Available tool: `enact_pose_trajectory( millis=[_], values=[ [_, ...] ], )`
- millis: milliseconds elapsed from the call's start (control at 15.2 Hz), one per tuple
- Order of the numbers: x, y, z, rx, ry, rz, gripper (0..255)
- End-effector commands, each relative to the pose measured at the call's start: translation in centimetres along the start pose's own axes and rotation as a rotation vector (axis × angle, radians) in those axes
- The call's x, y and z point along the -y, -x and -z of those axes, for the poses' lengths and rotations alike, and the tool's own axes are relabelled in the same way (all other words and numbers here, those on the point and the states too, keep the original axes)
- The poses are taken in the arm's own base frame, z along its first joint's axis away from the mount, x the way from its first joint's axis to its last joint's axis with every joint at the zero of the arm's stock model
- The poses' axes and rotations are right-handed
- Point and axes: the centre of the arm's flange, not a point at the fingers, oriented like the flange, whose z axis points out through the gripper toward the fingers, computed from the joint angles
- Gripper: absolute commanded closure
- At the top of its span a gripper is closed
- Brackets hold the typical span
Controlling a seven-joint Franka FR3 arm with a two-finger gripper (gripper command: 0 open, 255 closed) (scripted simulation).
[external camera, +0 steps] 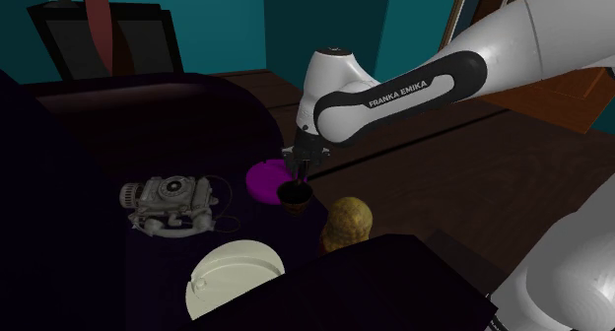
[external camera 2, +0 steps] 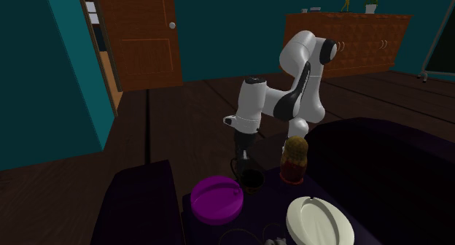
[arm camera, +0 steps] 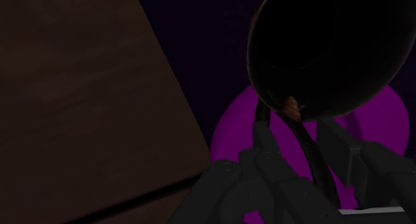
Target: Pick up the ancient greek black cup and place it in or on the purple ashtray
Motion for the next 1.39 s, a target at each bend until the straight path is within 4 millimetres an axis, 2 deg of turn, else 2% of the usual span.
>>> enact_pose_trajectory(
  millis=[0, 462, 1320],
  values=[
    [0.0, 0.0, 0.0, 0.0, 0.0, 0.0, 255],
    [0.0, 0.0, 0.0, 0.0, 0.0, 0.0, 255],
    [0.8, -1.1, 6.7, 0.0, 0.0, 0.0, 255]
  ],
)
